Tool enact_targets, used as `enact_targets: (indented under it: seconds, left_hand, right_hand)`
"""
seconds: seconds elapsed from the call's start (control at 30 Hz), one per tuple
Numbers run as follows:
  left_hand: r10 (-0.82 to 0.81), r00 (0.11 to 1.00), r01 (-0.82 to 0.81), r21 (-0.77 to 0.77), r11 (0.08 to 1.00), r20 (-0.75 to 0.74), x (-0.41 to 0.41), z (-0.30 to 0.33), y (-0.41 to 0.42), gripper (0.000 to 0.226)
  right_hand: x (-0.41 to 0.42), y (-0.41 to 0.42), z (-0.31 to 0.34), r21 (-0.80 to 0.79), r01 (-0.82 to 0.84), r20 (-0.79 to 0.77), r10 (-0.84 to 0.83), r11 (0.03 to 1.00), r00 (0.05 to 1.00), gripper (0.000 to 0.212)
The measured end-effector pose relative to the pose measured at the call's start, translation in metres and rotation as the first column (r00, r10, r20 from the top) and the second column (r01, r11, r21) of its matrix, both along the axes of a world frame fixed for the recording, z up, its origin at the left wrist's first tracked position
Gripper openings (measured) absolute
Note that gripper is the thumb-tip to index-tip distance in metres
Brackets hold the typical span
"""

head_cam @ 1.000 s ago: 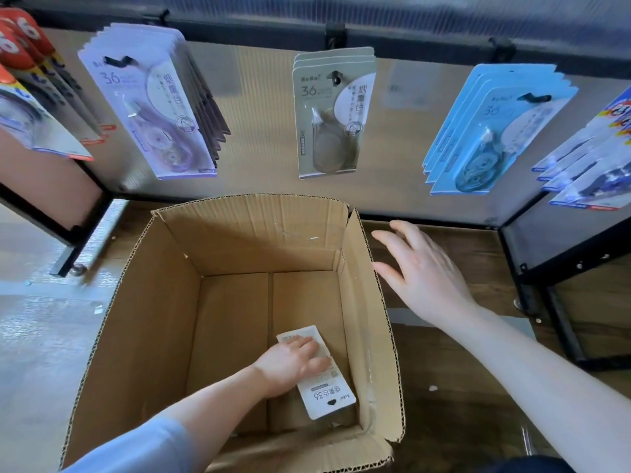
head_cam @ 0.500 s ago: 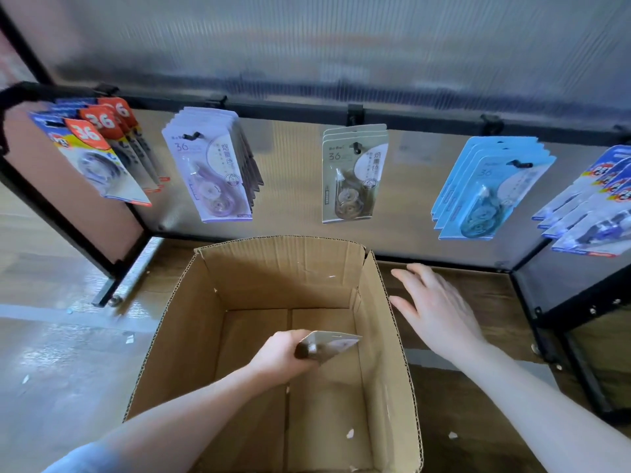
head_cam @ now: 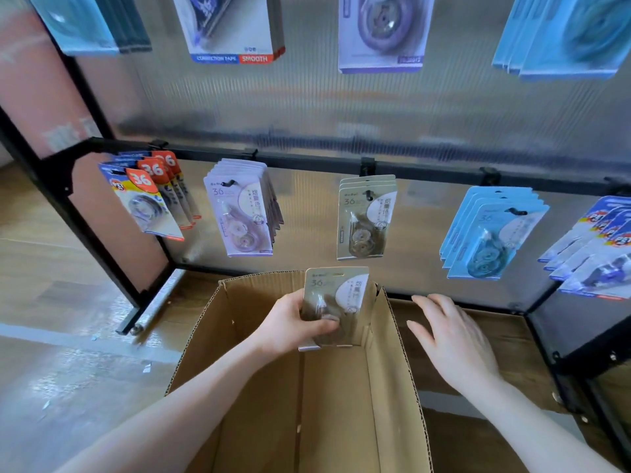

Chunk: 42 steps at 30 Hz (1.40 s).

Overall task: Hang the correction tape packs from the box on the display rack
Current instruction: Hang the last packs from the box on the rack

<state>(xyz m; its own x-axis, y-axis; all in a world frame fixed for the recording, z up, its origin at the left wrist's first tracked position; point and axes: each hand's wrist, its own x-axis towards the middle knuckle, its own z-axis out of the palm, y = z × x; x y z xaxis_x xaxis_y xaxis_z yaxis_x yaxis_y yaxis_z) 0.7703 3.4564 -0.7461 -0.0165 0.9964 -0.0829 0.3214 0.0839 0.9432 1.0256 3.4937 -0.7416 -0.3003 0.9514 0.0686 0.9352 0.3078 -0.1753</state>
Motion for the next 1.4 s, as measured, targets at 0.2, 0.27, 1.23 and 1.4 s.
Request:
enact_targets:
  seconds: [0.2, 0.27, 1.23, 1.4]
  left_hand:
    - [0.02, 0.995, -0.033, 0.133, 0.991, 0.096, 0.006, 0.037, 0.023, 0.029]
    - [0.026, 0.995, -0.043, 0.165, 0.985, 0.1, 0.007, 0.044, 0.032, 0.03]
    - [0.104, 0.964, -0.136, 0.118, 0.984, 0.247, 0.044, 0.042, 0.078, 0.029]
    - [0.132, 0.98, -0.153, 0.137, 0.979, 0.149, 0.038, 0.042, 0.086, 0.031]
  right_hand:
    - [0.006, 0.001, -0.002, 0.033, 0.028, -0.027, -0.027, 0.999, 0.999, 0.044]
    - [0.007, 0.001, -0.005, 0.06, 0.018, -0.027, -0.016, 0.998, 0.999, 0.043]
    - [0.01, 0.01, -0.016, 0.019, -0.008, -0.069, 0.009, 1.0, 0.998, 0.048]
    - [0.01, 0.01, -0.016, -0.009, -0.01, -0.052, 0.01, 1.0, 0.999, 0.049]
